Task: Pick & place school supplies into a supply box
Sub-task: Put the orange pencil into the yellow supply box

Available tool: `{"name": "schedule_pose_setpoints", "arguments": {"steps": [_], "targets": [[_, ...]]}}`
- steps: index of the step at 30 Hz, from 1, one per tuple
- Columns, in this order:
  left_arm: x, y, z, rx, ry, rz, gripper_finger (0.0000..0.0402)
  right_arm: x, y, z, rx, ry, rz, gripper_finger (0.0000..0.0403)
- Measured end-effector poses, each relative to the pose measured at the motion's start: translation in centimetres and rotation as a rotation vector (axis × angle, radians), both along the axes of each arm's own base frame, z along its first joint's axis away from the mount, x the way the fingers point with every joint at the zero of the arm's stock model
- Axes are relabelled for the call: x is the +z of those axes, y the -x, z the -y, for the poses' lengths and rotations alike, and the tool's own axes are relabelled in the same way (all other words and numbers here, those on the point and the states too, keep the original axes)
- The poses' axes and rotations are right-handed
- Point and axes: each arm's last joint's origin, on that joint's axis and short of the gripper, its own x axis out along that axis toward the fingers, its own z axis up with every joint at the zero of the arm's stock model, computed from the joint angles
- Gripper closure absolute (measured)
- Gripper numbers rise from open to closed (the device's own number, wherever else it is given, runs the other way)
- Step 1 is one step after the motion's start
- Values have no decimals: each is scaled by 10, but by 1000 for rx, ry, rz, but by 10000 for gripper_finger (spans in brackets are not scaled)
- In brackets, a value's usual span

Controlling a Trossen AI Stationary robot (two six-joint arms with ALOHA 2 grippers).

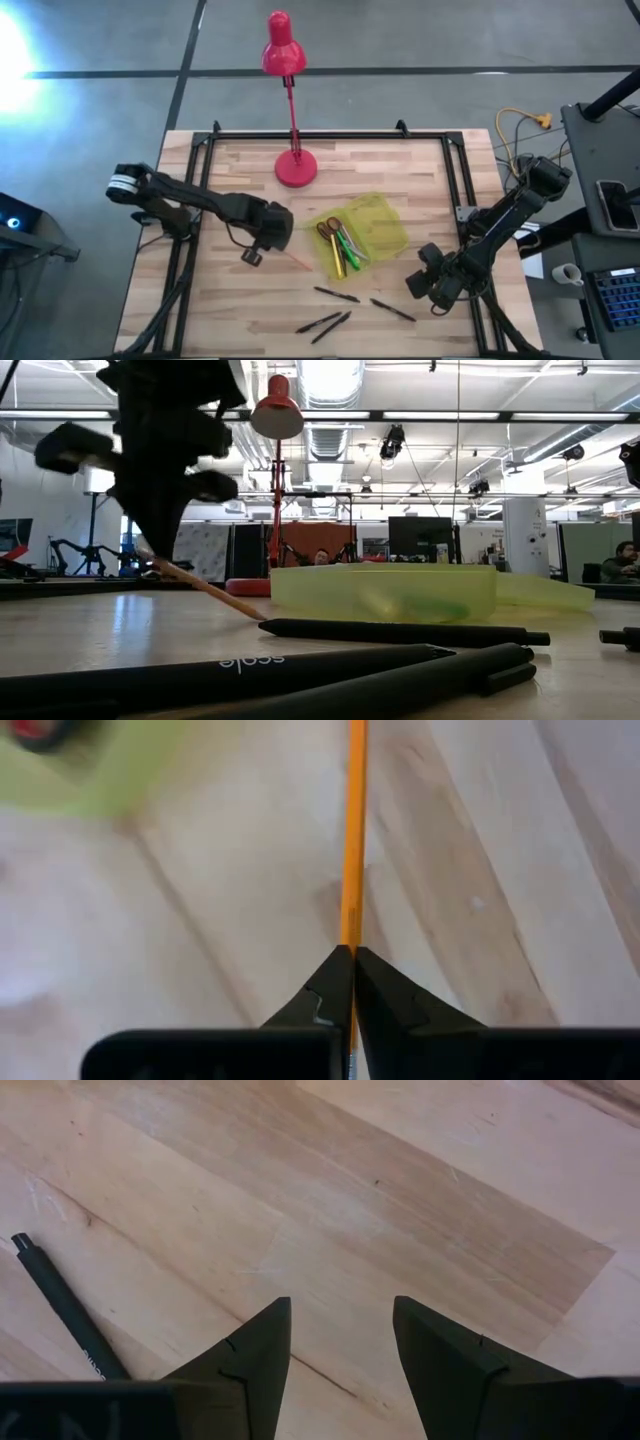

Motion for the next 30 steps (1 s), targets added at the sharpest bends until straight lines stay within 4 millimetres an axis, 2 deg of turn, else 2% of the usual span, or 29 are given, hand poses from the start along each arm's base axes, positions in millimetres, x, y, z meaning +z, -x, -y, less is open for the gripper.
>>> {"name": "schedule_pose_setpoints", "arguments": {"steps": [6, 10, 12, 16, 20, 30], "targets": [[23, -15, 1, 4, -19, 88, 400, 0, 0, 0, -1, -1, 1, 234], [26, -24, 1, -34, -52, 99, 400, 0, 0, 0, -1, -1, 1, 234], [19, -26, 0, -36, -64, 74, 401, 0, 0, 0, -1, -1, 1, 234], [-10, -23, -5, -15, -188, -32, 401, 0, 0, 0, -1, 0, 0, 234], [-33, -15, -11, -18, -217, -120, 392, -2, 0, 0, -2, 6, -5, 234], [-43, -5, -15, -41, -226, -134, 288, -2, -1, -1, 2, 5, -4, 234]]}}
